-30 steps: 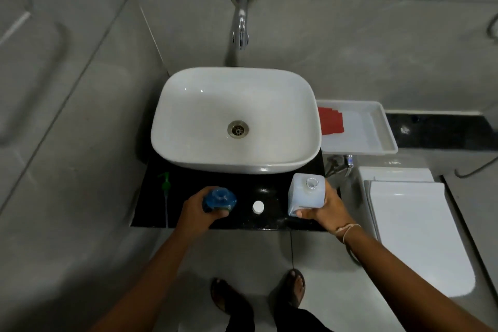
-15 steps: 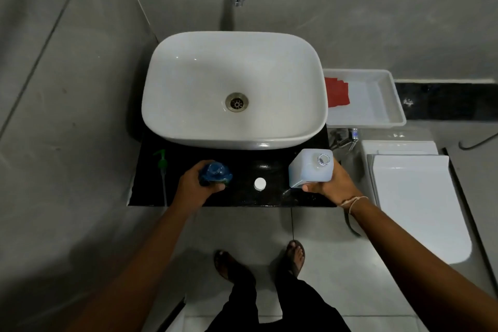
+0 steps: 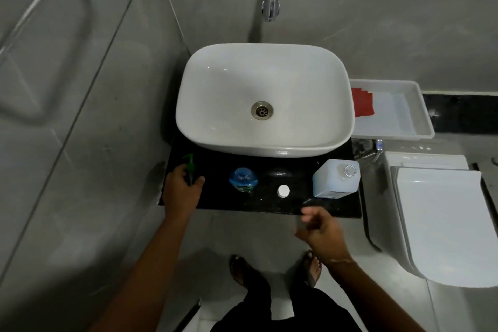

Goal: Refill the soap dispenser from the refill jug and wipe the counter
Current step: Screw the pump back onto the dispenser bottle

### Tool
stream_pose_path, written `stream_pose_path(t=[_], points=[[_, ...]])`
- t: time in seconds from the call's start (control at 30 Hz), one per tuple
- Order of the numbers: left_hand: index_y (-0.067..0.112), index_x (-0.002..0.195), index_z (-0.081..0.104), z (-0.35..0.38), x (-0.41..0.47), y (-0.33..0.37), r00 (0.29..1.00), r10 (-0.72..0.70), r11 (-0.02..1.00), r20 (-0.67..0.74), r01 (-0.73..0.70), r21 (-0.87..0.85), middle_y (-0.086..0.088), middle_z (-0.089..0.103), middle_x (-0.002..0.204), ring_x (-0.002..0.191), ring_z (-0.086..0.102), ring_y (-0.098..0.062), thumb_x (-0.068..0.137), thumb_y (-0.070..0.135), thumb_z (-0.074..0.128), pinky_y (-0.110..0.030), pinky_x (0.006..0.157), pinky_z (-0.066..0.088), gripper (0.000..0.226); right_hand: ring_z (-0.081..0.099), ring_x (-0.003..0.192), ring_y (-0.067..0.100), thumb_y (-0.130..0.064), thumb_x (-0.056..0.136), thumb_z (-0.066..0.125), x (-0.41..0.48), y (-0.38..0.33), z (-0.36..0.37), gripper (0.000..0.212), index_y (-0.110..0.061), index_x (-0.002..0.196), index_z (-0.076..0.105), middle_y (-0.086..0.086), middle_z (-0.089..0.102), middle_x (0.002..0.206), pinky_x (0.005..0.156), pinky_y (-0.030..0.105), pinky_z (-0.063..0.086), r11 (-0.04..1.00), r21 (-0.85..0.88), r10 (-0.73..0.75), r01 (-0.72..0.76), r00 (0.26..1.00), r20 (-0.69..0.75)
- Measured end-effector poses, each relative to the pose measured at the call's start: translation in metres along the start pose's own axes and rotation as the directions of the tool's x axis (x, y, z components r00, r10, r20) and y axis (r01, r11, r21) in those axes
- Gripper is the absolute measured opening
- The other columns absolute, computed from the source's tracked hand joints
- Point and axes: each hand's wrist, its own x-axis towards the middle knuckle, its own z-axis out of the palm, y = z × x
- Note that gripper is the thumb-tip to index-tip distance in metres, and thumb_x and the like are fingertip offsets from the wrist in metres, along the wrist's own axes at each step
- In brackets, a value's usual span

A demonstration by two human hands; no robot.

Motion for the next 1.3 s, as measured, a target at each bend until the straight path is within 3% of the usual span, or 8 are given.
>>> stream_pose_path(t=[0.1,0.23,0.33,0.47,0.67,0.83,1.03,1.3], points=[[0.007,0.140,0.050,0.003,0.024,0.014,0.997,-0.059,0.991,0.047,0.052,0.122,-0.020,0.054,0.136,0.120,0.057,-0.036,0.084,0.039,0.076,-0.043,0.100,0.050,0.070,0.058,0.103,0.019,-0.007,0.065,0.087,0.020,-0.033,0.046,0.066,-0.019,0.122,0.056,0.005,0.060,0.110,0.095,0.035,0.049,0.988,0.016,-0.154,0.153,0.986,0.060],[0.007,0.127,0.060,0.012,0.043,0.019,0.988,-0.144,0.962,0.051,0.128,0.241,-0.018,0.061,0.127,0.110,0.062,-0.036,0.083,0.045,0.074,-0.036,0.083,0.054,0.060,0.047,0.119,0.015,-0.022,0.064,0.088,0.058,-0.054,0.081,0.088,-0.023,0.140,0.044,-0.002,0.056,0.128,0.102,0.031,0.043,0.941,-0.168,-0.281,0.295,0.954,0.103],[0.004,0.110,0.068,0.014,0.046,0.015,0.993,-0.118,0.955,0.017,0.109,0.275,-0.020,0.070,0.112,0.097,0.067,-0.035,0.086,0.029,0.073,-0.030,0.069,0.049,0.035,0.045,0.114,0.010,-0.030,0.062,0.089,0.074,-0.055,0.096,0.088,-0.029,0.138,0.045,-0.009,0.058,0.119,0.097,0.024,0.041,0.906,-0.229,-0.334,0.357,0.933,0.132],[0.005,0.102,0.074,0.001,0.041,0.013,0.998,-0.044,0.949,-0.039,0.054,0.310,-0.023,0.073,0.105,0.095,0.069,-0.038,0.085,0.015,0.071,-0.037,0.078,0.056,0.020,0.046,0.100,0.008,-0.032,0.062,0.088,0.082,-0.058,0.104,0.069,-0.032,0.124,0.057,-0.016,0.054,0.095,0.090,0.021,0.044,0.872,-0.259,-0.396,0.415,0.910,0.124],[0.012,0.117,0.072,-0.044,-0.002,0.047,0.986,0.121,0.986,-0.113,-0.133,-0.100,-0.009,0.076,0.106,0.096,0.072,-0.025,0.077,0.027,0.084,-0.036,0.087,0.056,0.044,0.053,0.091,0.013,-0.036,0.062,0.088,0.085,-0.063,0.102,0.057,-0.032,0.114,0.063,0.003,0.056,0.092,0.085,0.023,0.047,0.850,-0.313,-0.403,0.423,0.906,0.128],[0.016,0.116,0.074,-0.055,-0.044,0.103,0.951,0.279,0.845,-0.136,-0.310,-0.436,0.008,0.077,0.098,0.089,0.074,-0.005,0.075,0.020,0.086,-0.016,0.079,0.056,0.043,0.053,0.088,0.014,-0.039,0.063,0.087,0.084,-0.064,0.100,0.059,-0.034,0.116,0.061,0.001,0.052,0.093,0.082,0.022,0.046,0.832,-0.359,-0.401,0.423,0.906,0.139],[0.007,0.118,0.072,-0.034,-0.054,0.120,0.923,0.349,0.812,-0.164,-0.385,-0.438,-0.003,0.075,0.096,0.092,0.073,-0.021,0.074,0.014,0.085,-0.023,0.081,0.056,0.046,0.056,0.090,0.020,-0.045,0.065,0.084,0.084,-0.063,0.099,0.064,-0.036,0.122,0.057,0.003,0.050,0.097,0.084,0.025,0.047,0.826,-0.409,-0.358,0.387,0.922,0.149],[0.008,0.113,0.072,-0.024,-0.056,0.125,0.898,0.397,0.772,-0.189,-0.438,-0.461,0.011,0.073,0.092,0.082,0.072,-0.005,0.073,0.008,0.085,-0.013,0.075,0.054,0.042,0.056,0.093,0.024,-0.046,0.065,0.082,0.085,-0.062,0.100,0.064,-0.037,0.123,0.056,0.006,0.053,0.098,0.083,0.026,0.046,0.829,-0.405,-0.354,0.386,0.923,0.155]])
